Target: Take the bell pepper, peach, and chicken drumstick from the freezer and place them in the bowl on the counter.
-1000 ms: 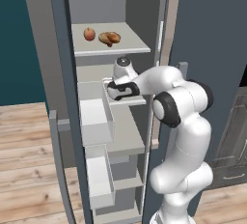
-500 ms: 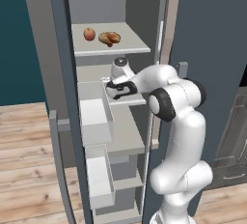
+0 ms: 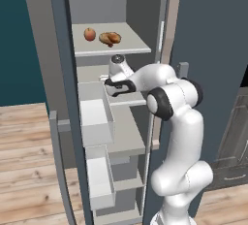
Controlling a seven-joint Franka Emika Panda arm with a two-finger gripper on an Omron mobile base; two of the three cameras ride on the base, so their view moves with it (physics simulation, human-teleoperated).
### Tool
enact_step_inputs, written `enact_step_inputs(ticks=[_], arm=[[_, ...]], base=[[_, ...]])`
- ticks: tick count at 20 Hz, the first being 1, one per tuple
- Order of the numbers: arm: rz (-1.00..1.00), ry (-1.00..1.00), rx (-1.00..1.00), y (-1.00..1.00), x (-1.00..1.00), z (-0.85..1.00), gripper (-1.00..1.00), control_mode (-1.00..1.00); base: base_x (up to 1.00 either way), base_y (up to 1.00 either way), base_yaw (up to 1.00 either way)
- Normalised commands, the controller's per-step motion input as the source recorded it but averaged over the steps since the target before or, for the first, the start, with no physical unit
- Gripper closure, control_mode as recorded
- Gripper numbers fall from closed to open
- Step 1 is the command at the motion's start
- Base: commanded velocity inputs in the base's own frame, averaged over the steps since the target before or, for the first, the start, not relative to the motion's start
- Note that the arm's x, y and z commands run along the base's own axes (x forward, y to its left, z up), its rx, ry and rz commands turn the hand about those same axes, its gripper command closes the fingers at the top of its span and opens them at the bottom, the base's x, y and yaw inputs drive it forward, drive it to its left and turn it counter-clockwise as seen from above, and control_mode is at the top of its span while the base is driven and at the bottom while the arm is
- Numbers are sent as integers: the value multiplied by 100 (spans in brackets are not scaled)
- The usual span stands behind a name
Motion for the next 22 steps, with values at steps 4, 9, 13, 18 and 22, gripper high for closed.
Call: enact_step_inputs(ticks=[4,9,13,18,22], arm=[[-10,-14,0,-5,-100,1,100,-100],[-14,-25,4,-31,-100,4,100,-100],[-21,-26,12,-36,-100,65,100,-100],[-28,-19,9,-13,-100,100,100,-100],[-28,5,2,2,-84,100,100,-100]], base=[[0,0,0],[0,0,0],[0,0,0],[0,0,0],[0,0,0]])
